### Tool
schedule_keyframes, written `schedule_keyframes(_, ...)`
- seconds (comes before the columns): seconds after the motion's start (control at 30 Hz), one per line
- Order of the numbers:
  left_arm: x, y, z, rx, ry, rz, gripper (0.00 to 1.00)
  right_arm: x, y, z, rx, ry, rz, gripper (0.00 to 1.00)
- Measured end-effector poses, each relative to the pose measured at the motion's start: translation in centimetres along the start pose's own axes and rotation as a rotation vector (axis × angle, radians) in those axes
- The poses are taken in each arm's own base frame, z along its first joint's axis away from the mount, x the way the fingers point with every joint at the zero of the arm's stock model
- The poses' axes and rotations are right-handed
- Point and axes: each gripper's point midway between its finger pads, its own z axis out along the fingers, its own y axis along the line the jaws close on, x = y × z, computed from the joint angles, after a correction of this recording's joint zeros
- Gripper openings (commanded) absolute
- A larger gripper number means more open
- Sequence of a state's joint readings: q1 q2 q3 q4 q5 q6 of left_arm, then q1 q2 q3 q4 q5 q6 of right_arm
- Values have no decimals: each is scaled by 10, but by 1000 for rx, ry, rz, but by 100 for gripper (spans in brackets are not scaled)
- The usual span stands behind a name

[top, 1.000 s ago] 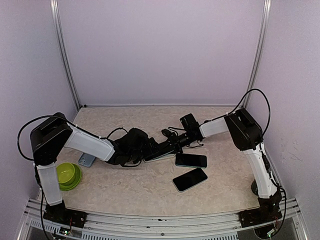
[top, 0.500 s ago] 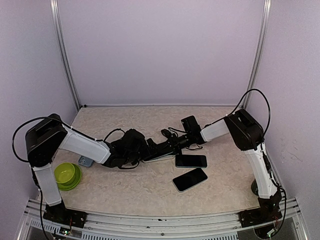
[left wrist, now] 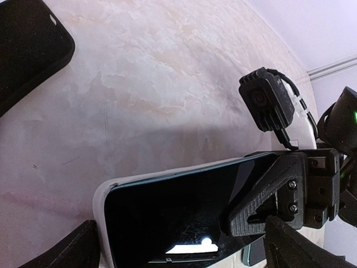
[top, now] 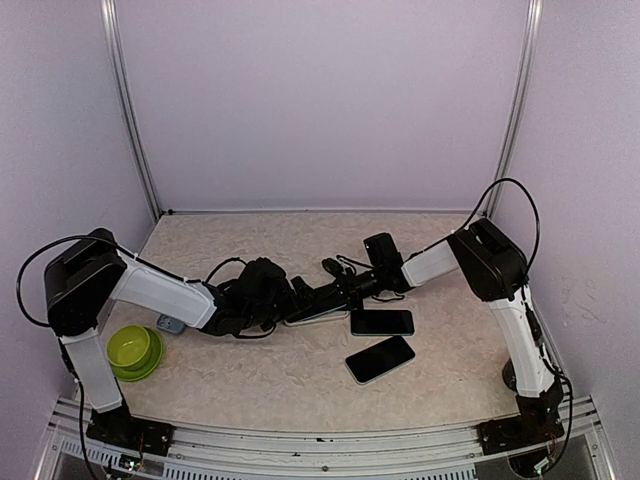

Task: Put the phone into the phone case
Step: Install the phone on the phone case.

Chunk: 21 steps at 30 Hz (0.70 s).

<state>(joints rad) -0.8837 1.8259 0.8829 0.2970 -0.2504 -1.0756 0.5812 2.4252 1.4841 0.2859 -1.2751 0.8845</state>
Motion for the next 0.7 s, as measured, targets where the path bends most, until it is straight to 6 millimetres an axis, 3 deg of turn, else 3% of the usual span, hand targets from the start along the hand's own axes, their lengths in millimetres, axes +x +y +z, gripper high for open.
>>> schedule_keyframes(0.7,0,-3,3,16,0,5,99,-2,3,-1,-33,-5,57,0)
